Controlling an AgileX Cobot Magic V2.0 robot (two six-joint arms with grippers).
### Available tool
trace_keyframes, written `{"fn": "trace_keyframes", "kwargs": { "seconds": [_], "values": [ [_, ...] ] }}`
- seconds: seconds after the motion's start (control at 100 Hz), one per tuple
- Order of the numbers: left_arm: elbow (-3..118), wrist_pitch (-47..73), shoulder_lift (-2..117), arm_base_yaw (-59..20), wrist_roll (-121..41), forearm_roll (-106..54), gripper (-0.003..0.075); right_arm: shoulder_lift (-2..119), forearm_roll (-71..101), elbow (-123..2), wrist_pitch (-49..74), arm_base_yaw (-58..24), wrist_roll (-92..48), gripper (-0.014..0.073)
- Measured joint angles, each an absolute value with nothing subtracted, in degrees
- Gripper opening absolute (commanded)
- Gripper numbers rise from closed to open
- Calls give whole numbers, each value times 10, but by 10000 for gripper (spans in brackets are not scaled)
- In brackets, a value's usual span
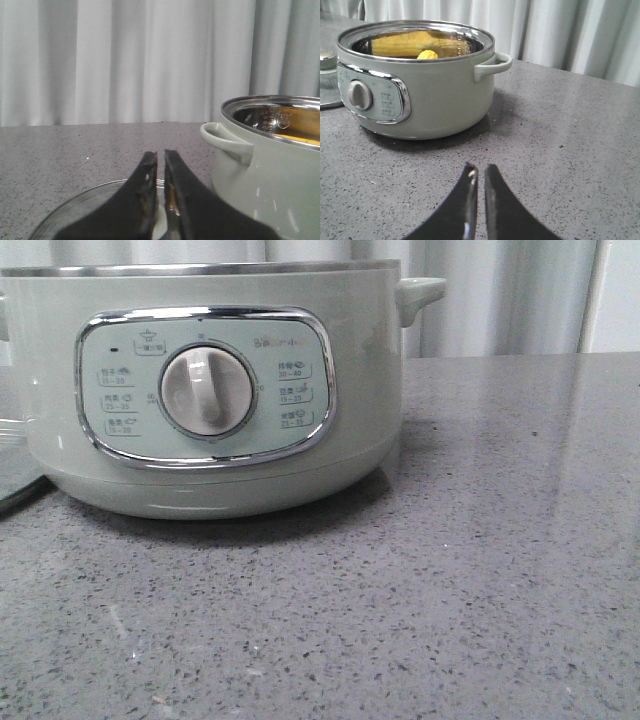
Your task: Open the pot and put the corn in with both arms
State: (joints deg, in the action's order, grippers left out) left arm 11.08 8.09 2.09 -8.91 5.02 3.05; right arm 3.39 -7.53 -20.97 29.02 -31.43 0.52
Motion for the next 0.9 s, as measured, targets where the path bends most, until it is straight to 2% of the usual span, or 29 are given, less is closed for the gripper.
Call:
{"fn": "trace_keyframes", "kwargs": {
  "seconds": [0.44,0.9],
  "values": [
    [107,77,21,-89,50,31,-20,34,-75,-210,290,-314,6,-48],
    [-1,88,-2,-41,7,7,-20,34,-76,-210,290,-314,6,-48]
  ]
}}
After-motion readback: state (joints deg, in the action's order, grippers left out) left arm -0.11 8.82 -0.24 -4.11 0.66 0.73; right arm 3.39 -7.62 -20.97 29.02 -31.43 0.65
